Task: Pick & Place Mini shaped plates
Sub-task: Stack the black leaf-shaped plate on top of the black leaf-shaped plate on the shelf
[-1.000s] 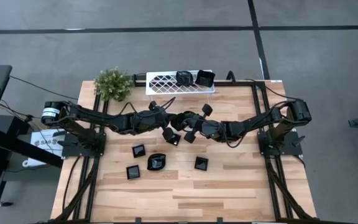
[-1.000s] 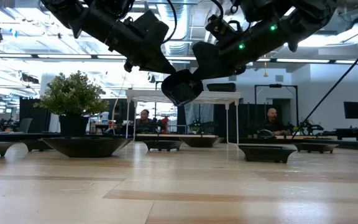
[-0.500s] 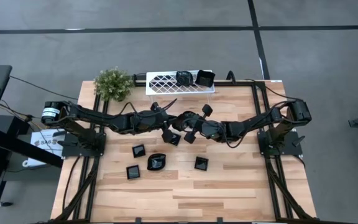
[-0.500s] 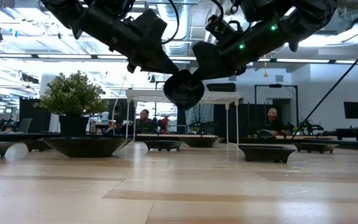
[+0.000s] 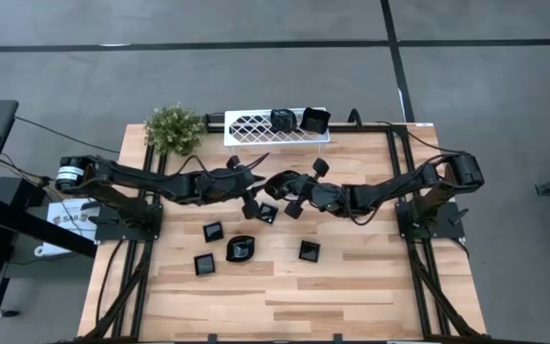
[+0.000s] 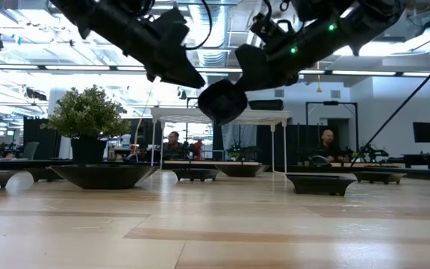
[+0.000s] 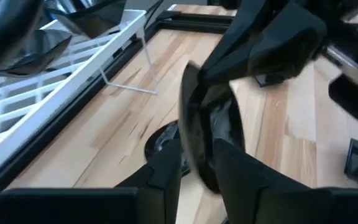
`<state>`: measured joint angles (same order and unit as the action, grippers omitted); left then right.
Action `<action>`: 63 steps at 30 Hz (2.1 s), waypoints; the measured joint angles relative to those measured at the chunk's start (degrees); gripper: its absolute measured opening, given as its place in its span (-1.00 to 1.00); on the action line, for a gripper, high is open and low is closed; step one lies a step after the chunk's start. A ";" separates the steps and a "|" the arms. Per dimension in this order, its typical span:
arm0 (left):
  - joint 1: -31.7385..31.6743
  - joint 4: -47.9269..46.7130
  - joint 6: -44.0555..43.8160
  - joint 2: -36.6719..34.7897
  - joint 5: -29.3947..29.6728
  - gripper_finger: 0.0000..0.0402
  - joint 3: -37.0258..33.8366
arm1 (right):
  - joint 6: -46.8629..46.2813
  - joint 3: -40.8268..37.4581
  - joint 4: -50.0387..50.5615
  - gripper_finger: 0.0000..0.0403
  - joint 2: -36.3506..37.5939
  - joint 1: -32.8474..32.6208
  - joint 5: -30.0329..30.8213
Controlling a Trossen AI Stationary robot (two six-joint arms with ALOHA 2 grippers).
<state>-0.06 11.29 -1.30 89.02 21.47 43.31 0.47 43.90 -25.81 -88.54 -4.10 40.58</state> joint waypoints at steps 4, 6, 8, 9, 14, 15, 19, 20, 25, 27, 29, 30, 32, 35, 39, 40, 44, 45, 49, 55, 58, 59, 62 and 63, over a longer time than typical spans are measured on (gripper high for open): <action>-0.01 -5.91 -0.06 -4.84 0.17 -0.51 -0.01 | 0.45 -0.02 1.23 -1.00 3.23 0.84 0.00; 0.07 -7.55 -0.36 -7.26 0.29 -0.52 0.00 | 2.21 -0.01 1.42 -1.00 5.47 2.04 0.00; 0.25 -8.68 -0.46 -10.14 0.33 -0.52 -0.95 | 2.96 1.18 2.10 -1.00 7.72 3.93 0.12; 0.50 -8.59 -0.54 -11.49 0.37 -0.52 -1.81 | 2.97 2.09 3.07 -1.00 9.01 5.05 -0.12; 0.83 -8.28 -0.61 -19.26 0.31 -0.51 -7.73 | 3.11 10.17 11.38 -1.00 12.22 12.19 -2.84; 0.77 -8.26 -0.63 -20.99 0.43 -0.52 -8.94 | 3.13 12.57 13.92 -1.00 11.97 13.99 -5.18; 0.85 -6.98 -0.76 -26.94 0.13 -0.52 -13.24 | 3.09 23.69 27.77 -1.00 8.73 21.90 -13.69; 0.85 -6.50 -1.10 -28.19 -0.05 -0.51 -13.80 | 3.07 26.72 31.06 -1.00 7.32 23.97 -15.65; 0.97 -3.61 -2.38 -32.72 -0.97 -0.51 -16.41 | 2.63 41.98 48.21 -1.00 -0.40 33.58 -27.69; 1.09 -3.48 -2.31 -33.78 -0.95 -0.51 -17.00 | 2.50 47.77 51.65 -1.00 -4.11 36.77 -33.90; 1.24 -3.34 -2.16 -33.93 -1.03 -0.51 -17.00 | 2.66 52.33 55.66 -1.00 -7.21 39.58 -39.86; 1.24 -3.30 -2.12 -33.97 -1.07 -0.51 -17.00 | 2.72 54.66 56.76 -1.00 -8.80 40.90 -42.68; 1.27 -2.86 -2.01 -33.84 -1.18 -0.51 -17.00 | 3.03 58.88 58.56 -1.00 -11.79 43.14 -47.90; 1.19 -2.72 -1.35 -33.71 -1.18 -0.51 -17.00 | 4.02 63.96 61.47 -1.00 -16.28 46.04 -53.18; 1.27 -2.22 0.71 -33.87 -1.20 -0.51 -17.00 | 6.35 69.07 67.41 -1.00 -21.79 48.59 -55.84; 1.25 -1.88 0.90 -33.84 -1.18 -0.51 -17.00 | 6.85 70.08 68.66 -1.00 -22.91 49.03 -56.03; 1.25 -1.79 1.06 -33.82 -1.18 -0.51 -16.98 | 7.64 72.41 72.01 -1.00 -26.71 50.34 -59.50; 1.25 -1.78 1.07 -33.82 -1.18 -0.51 -16.98 | 7.62 72.76 72.74 -1.00 -27.21 50.58 -60.40; 1.25 -1.78 1.07 -33.82 -1.18 -0.51 -16.98 | 8.09 73.09 72.26 -1.00 -27.33 50.82 -61.80; 1.25 -1.79 1.07 -33.82 -1.18 -0.51 -16.98 | 8.55 73.05 73.29 -1.00 -27.32 50.63 -64.88; 1.25 -1.78 1.07 -33.80 -1.18 -0.51 -16.98 | 9.17 73.05 73.95 -1.00 -27.33 50.10 -65.22; 1.25 -1.78 1.07 -33.80 -1.18 -0.51 -16.98 | 9.18 73.05 73.78 -1.00 -27.33 49.84 -64.62; 1.25 -1.78 1.07 -33.80 -1.18 -0.51 -16.98 | 10.11 73.05 73.82 -0.97 -27.33 49.05 -63.49; 1.25 -1.78 1.07 -33.80 -1.18 -0.51 -16.98 | 10.40 73.05 73.86 -0.95 -27.33 48.86 -63.09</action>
<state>1.19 9.52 -0.23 55.22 20.29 26.33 10.86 116.95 48.05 -115.87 44.76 -22.51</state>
